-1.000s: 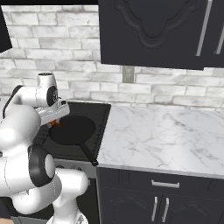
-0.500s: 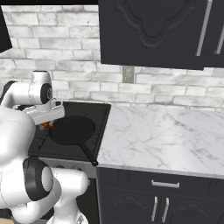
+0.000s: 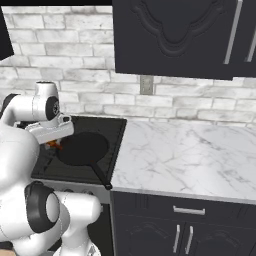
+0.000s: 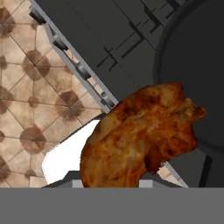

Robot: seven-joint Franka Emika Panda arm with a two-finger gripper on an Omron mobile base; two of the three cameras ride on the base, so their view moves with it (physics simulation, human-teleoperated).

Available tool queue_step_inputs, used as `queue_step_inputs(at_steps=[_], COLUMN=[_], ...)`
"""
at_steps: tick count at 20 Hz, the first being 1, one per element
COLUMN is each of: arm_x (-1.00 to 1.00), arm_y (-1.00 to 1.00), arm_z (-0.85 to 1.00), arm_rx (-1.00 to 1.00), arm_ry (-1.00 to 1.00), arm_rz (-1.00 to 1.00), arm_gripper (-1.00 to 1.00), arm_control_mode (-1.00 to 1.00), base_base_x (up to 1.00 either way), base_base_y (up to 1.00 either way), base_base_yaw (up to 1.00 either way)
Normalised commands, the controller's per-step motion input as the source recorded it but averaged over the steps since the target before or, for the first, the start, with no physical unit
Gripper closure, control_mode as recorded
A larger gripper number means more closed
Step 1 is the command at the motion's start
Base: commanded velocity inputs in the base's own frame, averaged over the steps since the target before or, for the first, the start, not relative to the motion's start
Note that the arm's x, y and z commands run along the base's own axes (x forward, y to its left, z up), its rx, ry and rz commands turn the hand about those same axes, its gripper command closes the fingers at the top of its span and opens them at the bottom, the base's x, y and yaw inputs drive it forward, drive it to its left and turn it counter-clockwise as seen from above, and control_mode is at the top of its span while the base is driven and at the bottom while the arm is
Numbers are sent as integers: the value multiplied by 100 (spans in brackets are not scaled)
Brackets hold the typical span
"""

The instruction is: Take the chicken drumsticks from the pan and place one on each plate on the dining counter.

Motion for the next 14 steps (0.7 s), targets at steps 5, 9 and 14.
queue_step_inputs(at_steps=[5,9,14], arm_x=[0,0,0], arm_y=[0,0,0], arm_z=[0,0,0], arm_rx=[0,0,0], arm_ry=[0,0,0], arm_rz=[0,0,0], arm_gripper=[100,100,100], arm_control_mode=[100,100,100], base_base_x=[-61,-92,-52], base_base_y=[2,15,47], base_base_yaw=[1,21,80])
